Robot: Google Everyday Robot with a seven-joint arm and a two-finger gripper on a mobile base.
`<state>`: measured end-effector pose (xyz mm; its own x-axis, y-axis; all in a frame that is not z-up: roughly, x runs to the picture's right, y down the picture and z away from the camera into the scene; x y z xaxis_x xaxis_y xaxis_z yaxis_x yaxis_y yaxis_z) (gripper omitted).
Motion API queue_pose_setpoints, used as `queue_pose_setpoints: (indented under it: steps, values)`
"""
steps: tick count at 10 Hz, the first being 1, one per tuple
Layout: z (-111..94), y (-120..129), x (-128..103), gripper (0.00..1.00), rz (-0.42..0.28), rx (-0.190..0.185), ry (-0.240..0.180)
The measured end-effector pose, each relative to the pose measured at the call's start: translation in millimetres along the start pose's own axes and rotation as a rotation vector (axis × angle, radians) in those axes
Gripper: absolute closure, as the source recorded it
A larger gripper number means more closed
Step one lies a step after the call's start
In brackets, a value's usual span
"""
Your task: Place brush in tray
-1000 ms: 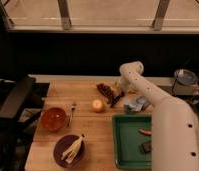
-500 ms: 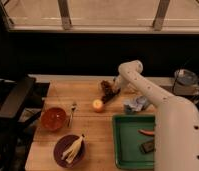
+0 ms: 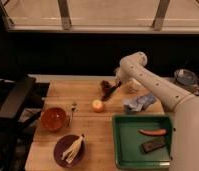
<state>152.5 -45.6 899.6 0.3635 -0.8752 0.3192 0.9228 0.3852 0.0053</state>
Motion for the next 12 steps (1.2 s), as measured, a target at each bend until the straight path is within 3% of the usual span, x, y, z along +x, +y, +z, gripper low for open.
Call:
queue_pose_setpoints:
  steps: [2, 5, 8, 9, 12]
  values:
    - [-35.1, 1.6, -8.4, 1.00, -0.032, 0.036, -0.017]
    - [-74.4, 13.5, -51.8, 1.00, -0.060, 0.079, -0.048]
    - [-101.3, 27.2, -106.8, 1.00, -0.055, 0.102, -0.081]
    - [-109.3, 30.8, -125.5, 1.00, -0.058, 0.106, -0.099]
    - [-126.1, 45.2, -185.3, 1.00, -0.079, 0.113, -0.208]
